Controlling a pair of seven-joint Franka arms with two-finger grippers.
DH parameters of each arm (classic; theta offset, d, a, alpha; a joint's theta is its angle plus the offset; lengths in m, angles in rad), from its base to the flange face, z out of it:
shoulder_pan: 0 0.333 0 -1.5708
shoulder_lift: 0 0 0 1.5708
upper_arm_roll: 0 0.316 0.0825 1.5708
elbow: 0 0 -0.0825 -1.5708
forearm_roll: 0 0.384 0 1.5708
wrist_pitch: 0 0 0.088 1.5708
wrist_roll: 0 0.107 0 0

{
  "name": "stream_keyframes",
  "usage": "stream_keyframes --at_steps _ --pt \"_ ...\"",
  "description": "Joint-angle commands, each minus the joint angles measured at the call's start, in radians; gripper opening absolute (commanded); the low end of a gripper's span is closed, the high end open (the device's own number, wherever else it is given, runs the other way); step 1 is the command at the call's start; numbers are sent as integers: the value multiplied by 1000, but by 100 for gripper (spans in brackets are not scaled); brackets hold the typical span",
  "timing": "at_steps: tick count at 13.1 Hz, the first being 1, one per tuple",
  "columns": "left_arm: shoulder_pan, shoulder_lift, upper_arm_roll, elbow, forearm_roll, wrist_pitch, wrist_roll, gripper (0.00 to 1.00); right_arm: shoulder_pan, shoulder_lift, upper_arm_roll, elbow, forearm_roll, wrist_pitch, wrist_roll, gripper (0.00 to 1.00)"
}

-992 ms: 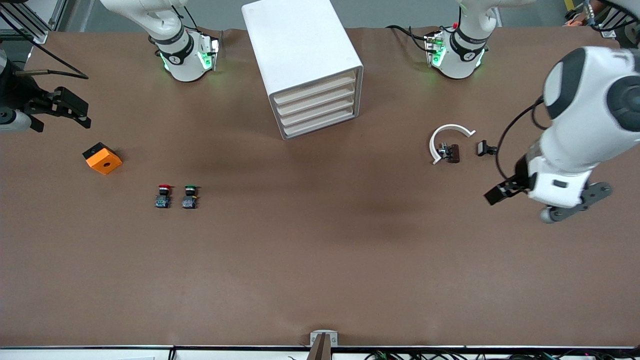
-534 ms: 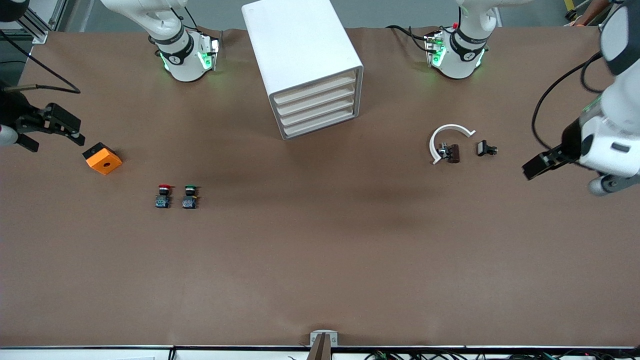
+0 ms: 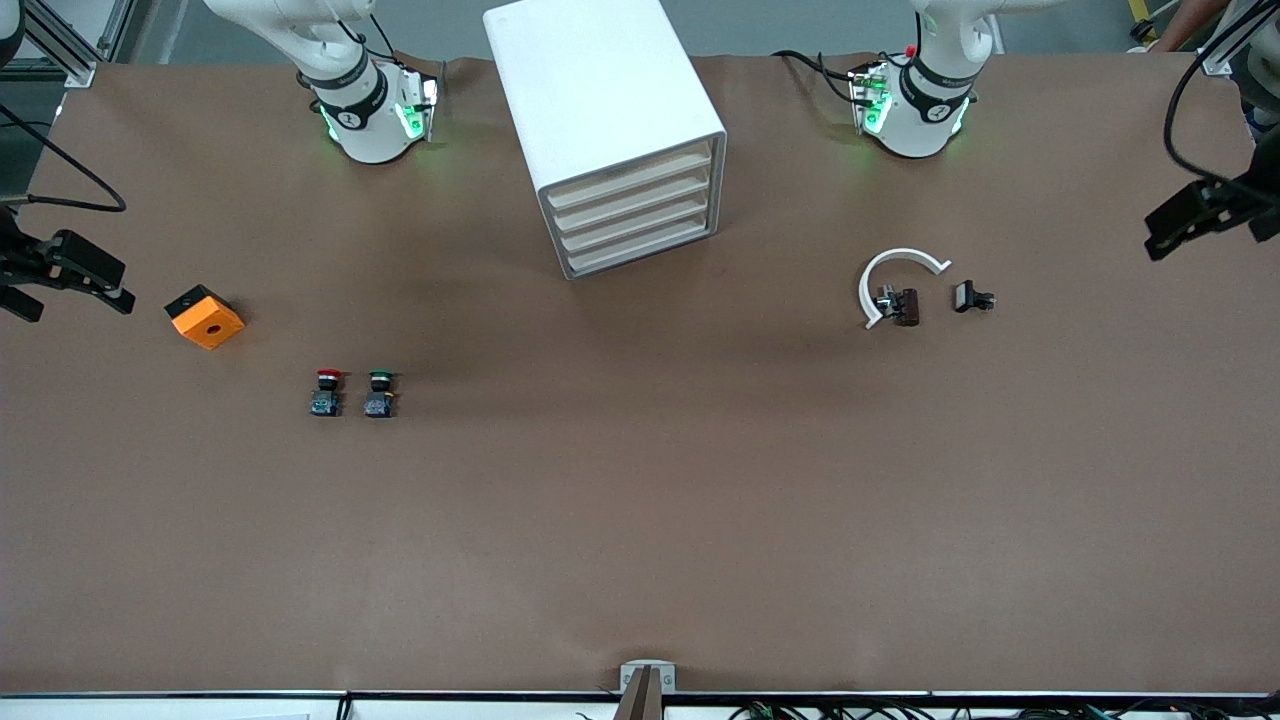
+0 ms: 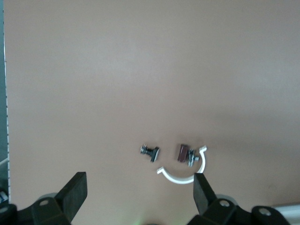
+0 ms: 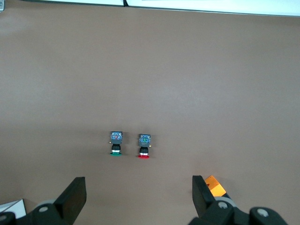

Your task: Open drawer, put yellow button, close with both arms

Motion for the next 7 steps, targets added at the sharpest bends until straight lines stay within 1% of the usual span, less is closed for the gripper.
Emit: stream_keyframes --at_steps 1,4,7 --pt "-13 -71 19 -83 -46 -11 41 100 -12 55 11 78 -2 -18 -6 100" --pt "-13 -105 19 -137 -59 5 40 100 -18 58 8 89 -3 -44 -11 100" --pt "-13 -98 16 -166 -69 86 40 100 -5 69 8 103 -29 -47 -11 100"
